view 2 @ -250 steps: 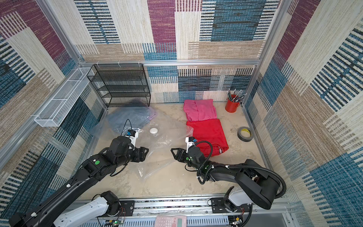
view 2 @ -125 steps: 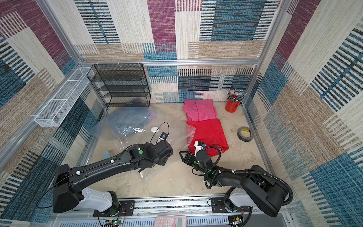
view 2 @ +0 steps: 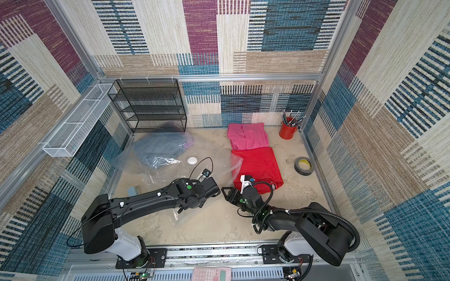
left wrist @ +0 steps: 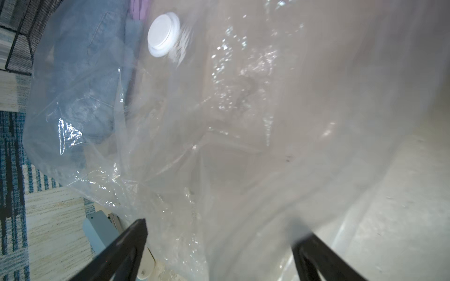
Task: Take the trousers out of the vacuum bag
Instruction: Adjust the vacuum bag at the center of the board.
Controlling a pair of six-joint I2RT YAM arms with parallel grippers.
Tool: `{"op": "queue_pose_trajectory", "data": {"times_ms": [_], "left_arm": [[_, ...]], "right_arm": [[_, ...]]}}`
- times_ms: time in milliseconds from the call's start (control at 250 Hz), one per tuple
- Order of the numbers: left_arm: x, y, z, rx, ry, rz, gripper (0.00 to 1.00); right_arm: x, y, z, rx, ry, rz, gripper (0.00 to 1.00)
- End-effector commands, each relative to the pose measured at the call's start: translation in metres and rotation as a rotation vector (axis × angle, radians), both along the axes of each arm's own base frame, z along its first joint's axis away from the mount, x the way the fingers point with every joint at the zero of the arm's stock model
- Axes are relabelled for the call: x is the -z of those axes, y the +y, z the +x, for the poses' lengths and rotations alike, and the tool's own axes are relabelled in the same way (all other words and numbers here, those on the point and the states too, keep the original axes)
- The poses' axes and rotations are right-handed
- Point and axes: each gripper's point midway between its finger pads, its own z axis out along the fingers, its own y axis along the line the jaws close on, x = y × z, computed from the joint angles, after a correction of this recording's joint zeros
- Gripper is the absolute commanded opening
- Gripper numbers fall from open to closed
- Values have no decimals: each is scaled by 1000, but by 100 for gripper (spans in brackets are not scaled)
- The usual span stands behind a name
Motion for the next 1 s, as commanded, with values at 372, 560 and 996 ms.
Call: {"op": "queue_pose_trajectory", "data": {"times_ms": [372, 560, 996], "left_arm": [[16, 20, 20, -118, 16, -140, 11], [8, 17, 24, -140, -5, -191, 0], [-52, 37, 23, -172, -116, -389, 0]], "right_arm": [[-26, 23, 3, -99, -73, 31, 64], [-46, 54, -1, -208, -105, 87, 65], [-64, 131, 11, -303, -154, 189, 62]]}}
